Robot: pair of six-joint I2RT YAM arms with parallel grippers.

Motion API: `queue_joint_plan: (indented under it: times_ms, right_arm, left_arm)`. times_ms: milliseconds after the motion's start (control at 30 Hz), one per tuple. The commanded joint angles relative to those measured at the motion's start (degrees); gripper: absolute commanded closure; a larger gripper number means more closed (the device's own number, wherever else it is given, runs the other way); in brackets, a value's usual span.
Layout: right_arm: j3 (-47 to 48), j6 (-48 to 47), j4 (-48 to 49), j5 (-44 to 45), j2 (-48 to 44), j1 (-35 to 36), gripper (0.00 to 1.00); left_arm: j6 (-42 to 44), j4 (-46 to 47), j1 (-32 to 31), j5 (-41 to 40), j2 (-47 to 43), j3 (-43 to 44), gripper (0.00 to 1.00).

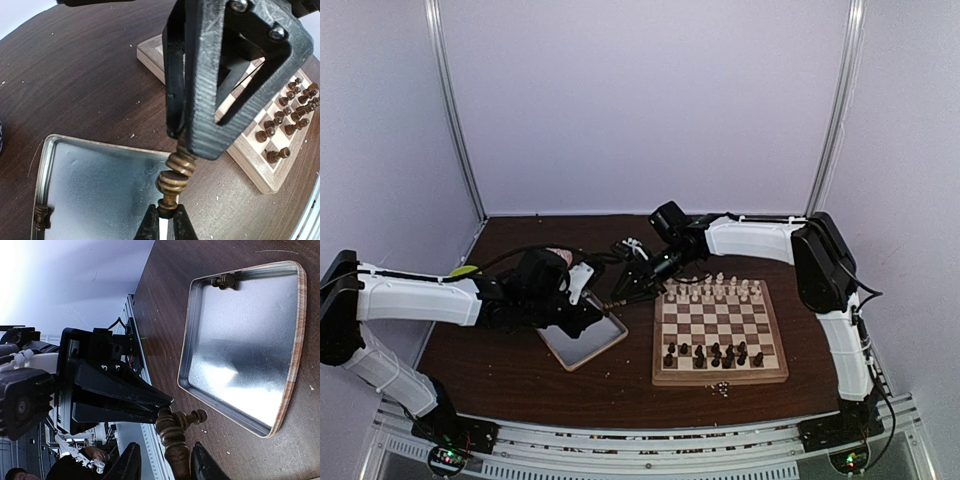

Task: Set up the chess pieces on the board
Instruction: Pass from the left arm to the right

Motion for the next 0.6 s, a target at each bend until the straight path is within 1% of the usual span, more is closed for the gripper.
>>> queue_joint_plan:
  times_ms: [0, 200, 367, 467, 567]
  right_arm:
    - [-0.4, -0.6, 1.1, -1.2, -1.8, 0.5, 0.64]
    - [-0.9, -0.5, 1.0, -0.3, -1.7, 0.5, 0.66]
    - [-1.3, -0.1, 1.8, 0.0, -1.6, 0.5, 0.75]
    - [-1.3, 0.0, 2.1, 0.8, -1.5, 0.4, 0.83]
    - [-0.1, -2.2, 0.1, 2.7, -1.5, 0.3, 0.88]
  left_arm:
    - [-0.9, 3.0, -0.3, -0.8, -1.1, -0.5, 0.97]
    - [-0.9, 3.0, -0.3, -0.9, -1.1, -0.5, 0.97]
    - [-0.9, 3.0, -0.3, -0.7, -1.0, -0.6, 0.97]
    - [-0.9, 3.0, -0.4, -0.5, -1.1, -0.7, 0.97]
    - [-0.8, 2.7, -0.3, -0.8, -0.9, -0.8, 0.97]
